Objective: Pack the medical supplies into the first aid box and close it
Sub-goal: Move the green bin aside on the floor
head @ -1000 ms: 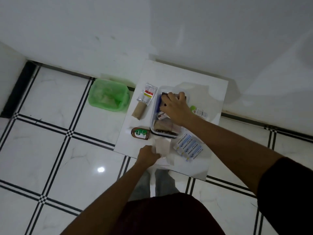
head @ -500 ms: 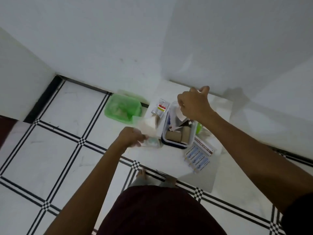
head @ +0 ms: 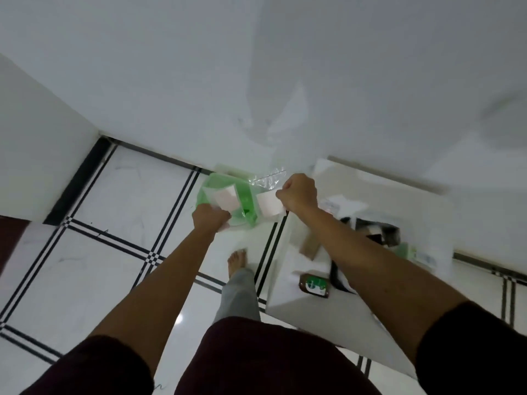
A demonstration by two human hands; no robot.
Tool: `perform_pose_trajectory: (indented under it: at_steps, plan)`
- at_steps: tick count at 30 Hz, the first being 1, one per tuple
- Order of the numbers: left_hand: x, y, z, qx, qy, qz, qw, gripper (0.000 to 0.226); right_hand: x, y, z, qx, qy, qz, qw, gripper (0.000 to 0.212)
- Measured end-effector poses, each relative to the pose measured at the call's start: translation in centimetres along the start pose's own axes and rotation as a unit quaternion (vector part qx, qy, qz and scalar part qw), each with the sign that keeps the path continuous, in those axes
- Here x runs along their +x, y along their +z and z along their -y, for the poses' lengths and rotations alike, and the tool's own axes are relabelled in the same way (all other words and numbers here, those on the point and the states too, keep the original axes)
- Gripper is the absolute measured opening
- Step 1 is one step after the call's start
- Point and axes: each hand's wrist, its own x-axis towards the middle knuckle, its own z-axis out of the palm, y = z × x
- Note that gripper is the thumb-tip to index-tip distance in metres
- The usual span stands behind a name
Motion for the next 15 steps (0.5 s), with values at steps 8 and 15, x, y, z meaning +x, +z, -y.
perform_pose_trajectory:
  at_steps: [8,15]
  plan:
    - [20.2,-2.7,2.0,0.107,0.000,0.042,0.993,0.026,11.3,17.1,2.0,0.043,0.203,0.015,0.978,0.015]
    - [33.2,1.4,3.9,0.207,0.020,0.082,0.975,0.011,20.8,29.6,-1.6,-0.009,0.259,0.013,0.966,0.013]
